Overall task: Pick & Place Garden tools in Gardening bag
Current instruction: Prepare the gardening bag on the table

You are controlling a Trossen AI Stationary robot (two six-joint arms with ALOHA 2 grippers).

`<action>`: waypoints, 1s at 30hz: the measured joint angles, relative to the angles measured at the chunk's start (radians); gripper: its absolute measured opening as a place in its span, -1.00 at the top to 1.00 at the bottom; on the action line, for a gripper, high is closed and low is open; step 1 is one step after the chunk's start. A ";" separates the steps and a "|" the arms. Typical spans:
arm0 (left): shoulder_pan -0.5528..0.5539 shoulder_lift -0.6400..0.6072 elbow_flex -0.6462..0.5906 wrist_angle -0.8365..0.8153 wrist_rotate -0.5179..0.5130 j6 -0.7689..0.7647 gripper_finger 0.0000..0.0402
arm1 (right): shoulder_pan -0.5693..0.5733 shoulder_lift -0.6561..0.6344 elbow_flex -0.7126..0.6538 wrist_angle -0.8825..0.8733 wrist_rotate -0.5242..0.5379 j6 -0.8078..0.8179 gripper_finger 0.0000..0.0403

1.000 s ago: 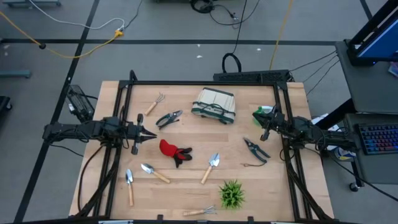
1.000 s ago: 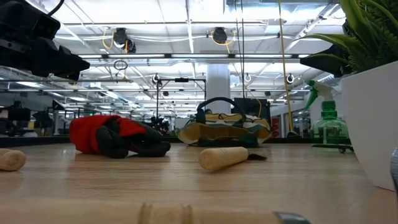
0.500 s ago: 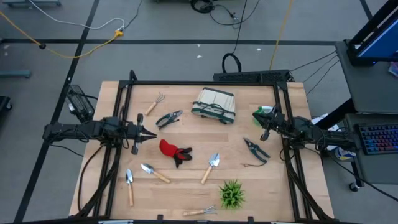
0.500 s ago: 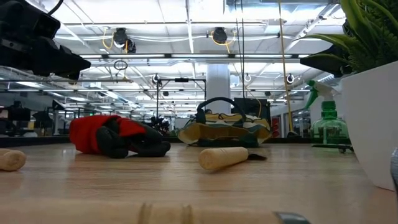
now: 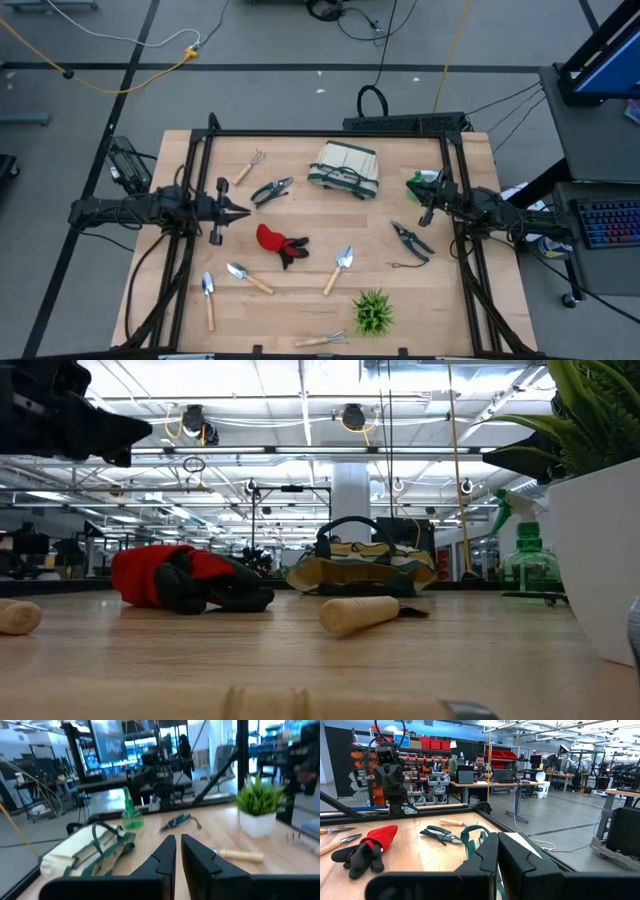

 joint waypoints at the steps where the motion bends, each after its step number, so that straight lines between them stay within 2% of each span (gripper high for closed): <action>1: 0.000 0.000 0.000 0.011 0.000 -0.021 0.82 | 0.000 0.000 0.000 0.000 0.000 -0.003 0.98; 5: 0.000 0.000 0.001 0.031 0.000 -0.112 0.82 | 0.000 0.000 0.000 0.000 -0.001 -0.003 0.98; 7: 0.000 0.000 0.001 0.031 -0.013 -0.103 0.82 | 0.000 0.000 0.000 0.012 -0.001 -0.011 0.98; 11: 0.000 0.000 0.001 0.068 -0.105 -0.080 0.82 | 0.000 0.000 0.000 0.061 0.000 -0.116 0.98; 15: 0.000 0.000 0.001 0.089 -0.113 -0.079 0.82 | 0.000 0.001 0.000 0.064 -0.007 -0.142 0.98; 18: 0.000 0.010 0.001 0.131 -0.115 -0.081 0.82 | 0.000 0.012 0.000 0.067 -0.061 -0.141 0.95; 24: 0.000 0.087 0.002 0.270 -0.135 0.039 0.82 | 0.000 0.080 0.000 0.224 -0.253 -0.075 0.65; 30: 0.000 0.243 0.003 0.432 -0.138 0.063 0.73 | 0.000 0.210 0.000 0.481 -0.311 -0.073 0.38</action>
